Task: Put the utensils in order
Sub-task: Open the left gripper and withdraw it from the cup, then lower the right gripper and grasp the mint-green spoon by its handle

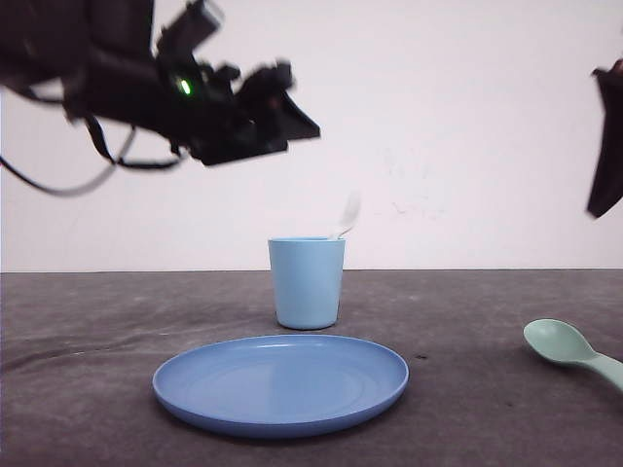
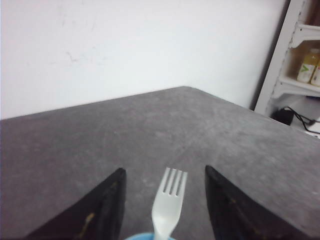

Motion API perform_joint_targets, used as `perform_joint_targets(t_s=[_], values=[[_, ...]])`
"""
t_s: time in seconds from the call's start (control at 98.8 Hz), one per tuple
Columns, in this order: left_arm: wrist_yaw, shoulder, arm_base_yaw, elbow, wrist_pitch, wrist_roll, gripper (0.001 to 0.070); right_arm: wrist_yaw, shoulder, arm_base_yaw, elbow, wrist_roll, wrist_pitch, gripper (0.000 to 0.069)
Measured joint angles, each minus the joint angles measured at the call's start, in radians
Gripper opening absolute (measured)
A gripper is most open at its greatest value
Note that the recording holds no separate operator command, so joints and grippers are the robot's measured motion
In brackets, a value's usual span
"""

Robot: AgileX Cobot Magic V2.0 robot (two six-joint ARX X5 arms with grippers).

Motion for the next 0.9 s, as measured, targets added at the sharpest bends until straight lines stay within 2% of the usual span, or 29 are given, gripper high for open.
perform_joint_targets(t_s=[0.212, 0.364, 0.496, 0.668, 0.749, 0.82, 0.901], values=[[-0.024, -0.268, 0.064, 0.0, -0.407, 0.0, 0.0298, 0.0, 0.135, 0.061, 0.0, 0.007, 0.092, 0.0672], [-0.043, -0.462, 0.142, 0.0, -0.651, 0.0, 0.0298, -0.004, 0.239, 0.079, 0.0, 0.014, 0.176, 0.0662], [-0.093, -0.619, 0.213, 0.0, -0.838, 0.0, 0.0298, -0.004, 0.321, 0.089, 0.0, 0.014, 0.237, 0.0623], [-0.193, -0.797, 0.3, 0.0, -1.071, 0.001, 0.0298, -0.021, 0.408, 0.101, 0.0, 0.014, 0.303, 0.0614], [-0.21, -0.853, 0.328, 0.0, -1.153, 0.0, 0.0298, -0.029, 0.428, 0.107, 0.001, 0.014, 0.33, 0.0607], [-0.21, -0.89, 0.343, 0.0, -1.2, 0.001, 0.0298, -0.028, 0.438, 0.112, 0.001, 0.014, 0.344, 0.0553], [-0.21, -0.92, 0.351, 0.0, -1.233, 0.001, 0.0298, -0.023, 0.447, 0.115, 0.001, 0.014, 0.353, 0.0421]])
